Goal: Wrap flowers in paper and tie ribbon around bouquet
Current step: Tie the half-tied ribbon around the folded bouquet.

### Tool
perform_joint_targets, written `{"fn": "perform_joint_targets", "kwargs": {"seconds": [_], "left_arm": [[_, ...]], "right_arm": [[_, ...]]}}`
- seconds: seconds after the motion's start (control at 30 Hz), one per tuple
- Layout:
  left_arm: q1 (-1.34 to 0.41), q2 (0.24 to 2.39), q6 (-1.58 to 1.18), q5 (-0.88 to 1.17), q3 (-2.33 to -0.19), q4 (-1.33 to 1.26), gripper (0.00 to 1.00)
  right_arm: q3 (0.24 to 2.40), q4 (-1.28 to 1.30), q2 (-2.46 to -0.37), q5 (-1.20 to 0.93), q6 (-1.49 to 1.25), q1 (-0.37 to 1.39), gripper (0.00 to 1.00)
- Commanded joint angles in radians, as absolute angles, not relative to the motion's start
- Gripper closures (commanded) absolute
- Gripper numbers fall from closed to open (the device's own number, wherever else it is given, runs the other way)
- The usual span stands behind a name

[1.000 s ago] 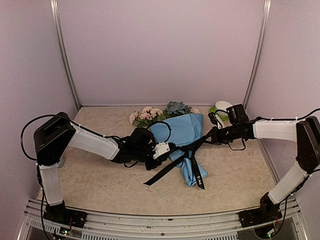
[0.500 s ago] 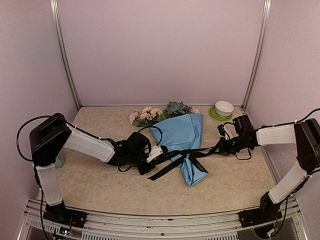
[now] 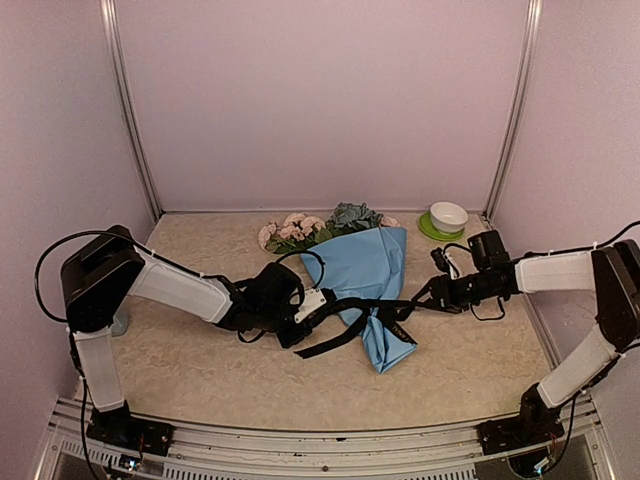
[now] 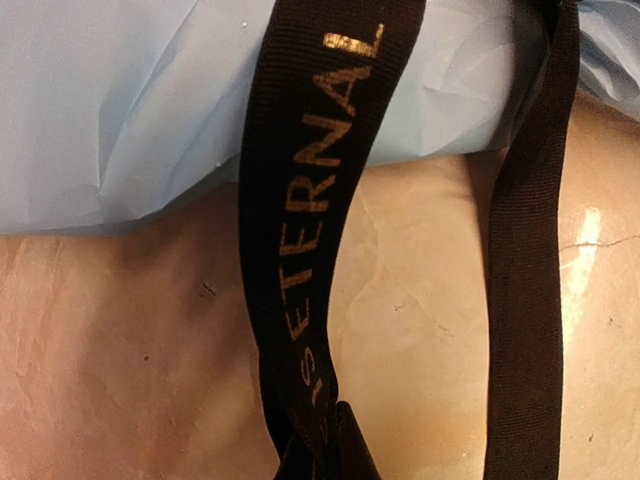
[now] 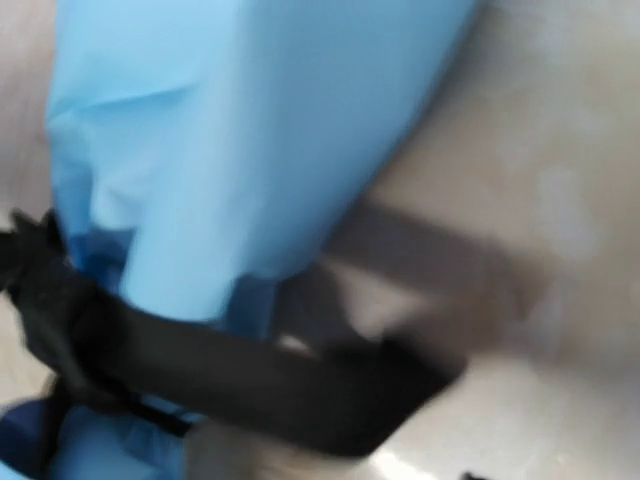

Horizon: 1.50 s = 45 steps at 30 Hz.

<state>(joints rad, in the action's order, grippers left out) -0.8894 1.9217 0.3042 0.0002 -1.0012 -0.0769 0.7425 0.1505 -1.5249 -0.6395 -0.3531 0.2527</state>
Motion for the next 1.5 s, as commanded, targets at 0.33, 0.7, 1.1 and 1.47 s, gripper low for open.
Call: {"fn": "perform_joint_targets", "kwargs": {"seconds": [0.33,0.7,1.1,1.47], "left_arm": [[-0.905,1.927,0.32,-0.019,-1.027,-0.052,1.0],[-0.905,1.916,0.319,-0.001,-1.051,-0.045,1.0],[-0.914,1.905,0.313,-0.006,-1.031,-0.068,1.0],[-0.914,1.901,0.294,-0.004,-1.022,-0.061,1.0]], "right_arm": [[0.876,0.19,-1.473,-0.38,-0.187,0.324,0.06],[0.882,0.16,-1.545,-0.396,-0.516,0.306,0.19],[0.729,-0.008,-1.615,-0.4,-0.896,0.36,0.23],[0.736,-0.102,-1.7,-0.51,-0.898,0.377,0.39]]}}
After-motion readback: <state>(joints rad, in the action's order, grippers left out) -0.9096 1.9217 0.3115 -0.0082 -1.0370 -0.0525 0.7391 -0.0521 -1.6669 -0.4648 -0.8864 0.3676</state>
